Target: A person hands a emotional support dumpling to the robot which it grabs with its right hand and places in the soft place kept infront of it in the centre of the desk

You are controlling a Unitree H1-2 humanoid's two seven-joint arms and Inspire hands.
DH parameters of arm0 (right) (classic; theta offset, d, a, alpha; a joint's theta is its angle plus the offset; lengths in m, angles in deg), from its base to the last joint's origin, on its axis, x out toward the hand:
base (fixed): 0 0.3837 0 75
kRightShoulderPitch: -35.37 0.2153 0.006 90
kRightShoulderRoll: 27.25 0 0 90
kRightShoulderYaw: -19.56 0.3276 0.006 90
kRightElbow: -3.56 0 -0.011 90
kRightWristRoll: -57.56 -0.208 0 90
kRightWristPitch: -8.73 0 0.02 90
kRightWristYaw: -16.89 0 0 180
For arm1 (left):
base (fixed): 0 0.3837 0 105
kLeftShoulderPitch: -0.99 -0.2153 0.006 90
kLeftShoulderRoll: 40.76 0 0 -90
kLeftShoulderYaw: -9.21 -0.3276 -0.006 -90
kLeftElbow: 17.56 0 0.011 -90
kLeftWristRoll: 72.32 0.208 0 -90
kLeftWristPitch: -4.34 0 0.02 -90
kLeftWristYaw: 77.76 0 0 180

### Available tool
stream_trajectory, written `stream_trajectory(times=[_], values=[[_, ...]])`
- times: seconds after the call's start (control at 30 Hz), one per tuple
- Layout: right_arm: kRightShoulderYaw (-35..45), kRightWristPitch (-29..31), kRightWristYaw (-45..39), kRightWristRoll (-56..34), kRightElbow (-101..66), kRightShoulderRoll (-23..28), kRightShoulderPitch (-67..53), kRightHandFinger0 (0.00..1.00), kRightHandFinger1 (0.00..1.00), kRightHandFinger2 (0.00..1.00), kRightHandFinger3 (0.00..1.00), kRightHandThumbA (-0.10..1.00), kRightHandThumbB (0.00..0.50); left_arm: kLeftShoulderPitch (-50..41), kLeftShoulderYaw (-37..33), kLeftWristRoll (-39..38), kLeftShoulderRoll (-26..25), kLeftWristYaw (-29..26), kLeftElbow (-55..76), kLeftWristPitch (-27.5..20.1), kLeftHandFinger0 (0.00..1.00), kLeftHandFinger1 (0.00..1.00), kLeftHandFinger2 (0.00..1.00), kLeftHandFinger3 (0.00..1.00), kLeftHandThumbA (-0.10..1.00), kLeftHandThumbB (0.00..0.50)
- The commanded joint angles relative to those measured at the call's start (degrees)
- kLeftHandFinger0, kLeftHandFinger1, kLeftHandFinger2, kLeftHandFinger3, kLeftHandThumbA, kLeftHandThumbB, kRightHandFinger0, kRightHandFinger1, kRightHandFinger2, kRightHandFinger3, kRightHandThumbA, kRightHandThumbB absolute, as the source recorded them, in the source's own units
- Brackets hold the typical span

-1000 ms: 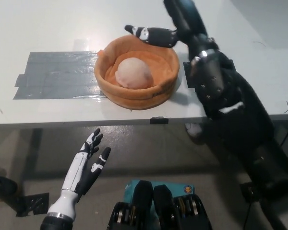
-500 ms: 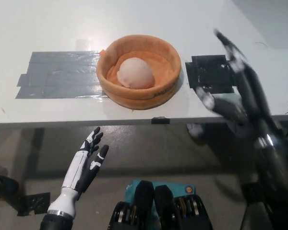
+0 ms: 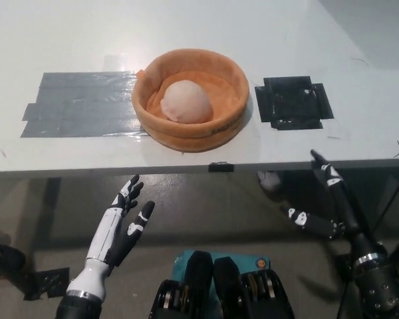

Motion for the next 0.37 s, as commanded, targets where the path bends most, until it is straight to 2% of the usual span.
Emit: stream_trajectory(times=[0.0, 0.13, 0.17, 0.2, 0.3, 0.33], values=[[1.1, 6.5, -1.0, -5.6, 2.1, -0.8, 1.8, 1.0, 1.0, 1.0, 1.0, 0.86, 0.18, 1.0, 0.0, 0.3, -0.4, -0.4, 0.6, -1.6, 1.0, 1.0, 1.0, 1.0, 0.88, 0.023], [1.8, 7.6, -3.3, -9.8, 3.4, -1.4, 0.9, 1.0, 1.0, 1.0, 1.0, 0.99, 0.209, 0.6, -0.3, 0.3, -0.6, 0.1, 1.1, -1.1, 1.0, 1.0, 1.0, 1.0, 0.89, 0.026], [1.9, 7.7, -3.4, -10.0, 3.4, -1.5, 0.8, 1.0, 1.0, 1.0, 1.0, 1.0, 0.25, 0.5, -0.3, 0.3, -0.6, 0.1, 1.1, -1.1, 1.0, 1.0, 1.0, 1.0, 0.89, 0.026], [2.0, 7.8, -4.3, -11.3, 3.1, -1.6, 0.5, 1.0, 1.0, 1.0, 1.0, 1.0, 0.239, 0.5, -0.3, 0.0, -0.6, 0.3, 1.1, -1.4, 1.0, 1.0, 1.0, 1.0, 0.89, 0.024], [2.2, 7.2, -7.3, -15.4, 2.0, -2.0, 0.0, 1.0, 1.0, 1.0, 1.0, 1.0, 0.277, 0.5, -0.4, 0.1, -0.8, 0.4, 1.3, -1.3, 1.0, 1.0, 1.0, 1.0, 0.88, 0.021], [2.4, 6.8, -8.6, -17.6, 1.6, -2.4, -0.2, 1.0, 1.0, 1.0, 1.0, 1.0, 0.268, 0.4, -0.5, 0.3, -0.9, 0.2, 1.2, -1.6, 1.0, 1.0, 1.0, 1.0, 0.87, 0.015]])
